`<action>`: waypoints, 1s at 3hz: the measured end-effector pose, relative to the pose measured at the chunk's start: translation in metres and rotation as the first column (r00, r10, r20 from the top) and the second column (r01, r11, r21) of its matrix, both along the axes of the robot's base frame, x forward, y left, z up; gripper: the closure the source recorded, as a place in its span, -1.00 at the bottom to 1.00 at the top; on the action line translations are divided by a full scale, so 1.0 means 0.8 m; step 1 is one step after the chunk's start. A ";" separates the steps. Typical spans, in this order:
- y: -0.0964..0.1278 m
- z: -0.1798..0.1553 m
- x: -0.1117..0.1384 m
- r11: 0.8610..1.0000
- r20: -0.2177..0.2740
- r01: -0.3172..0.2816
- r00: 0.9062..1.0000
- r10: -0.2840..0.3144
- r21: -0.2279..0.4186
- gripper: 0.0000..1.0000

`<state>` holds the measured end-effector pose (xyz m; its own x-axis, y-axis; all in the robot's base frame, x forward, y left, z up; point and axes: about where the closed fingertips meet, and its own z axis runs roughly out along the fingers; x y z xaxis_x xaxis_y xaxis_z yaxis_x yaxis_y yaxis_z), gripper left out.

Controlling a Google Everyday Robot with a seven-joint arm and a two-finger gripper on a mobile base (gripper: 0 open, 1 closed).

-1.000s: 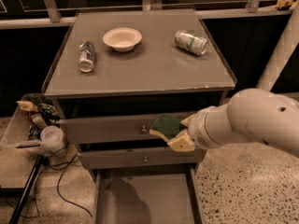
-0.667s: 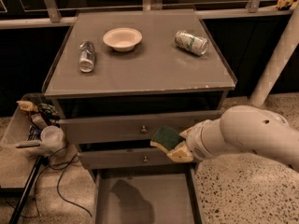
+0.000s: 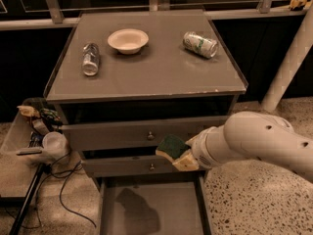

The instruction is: Place sponge into bottom drawer

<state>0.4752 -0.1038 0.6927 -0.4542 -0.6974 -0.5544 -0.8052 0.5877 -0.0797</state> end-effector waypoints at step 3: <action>0.016 -0.126 0.008 0.994 -0.053 -0.083 0.995 0.087 0.068 1.00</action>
Offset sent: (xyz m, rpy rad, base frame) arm 0.0168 0.0161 -0.1175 0.0736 0.0673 0.1104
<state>0.4817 -0.0906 0.5916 -0.4263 -0.6976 -0.5759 -0.8544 0.5195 0.0032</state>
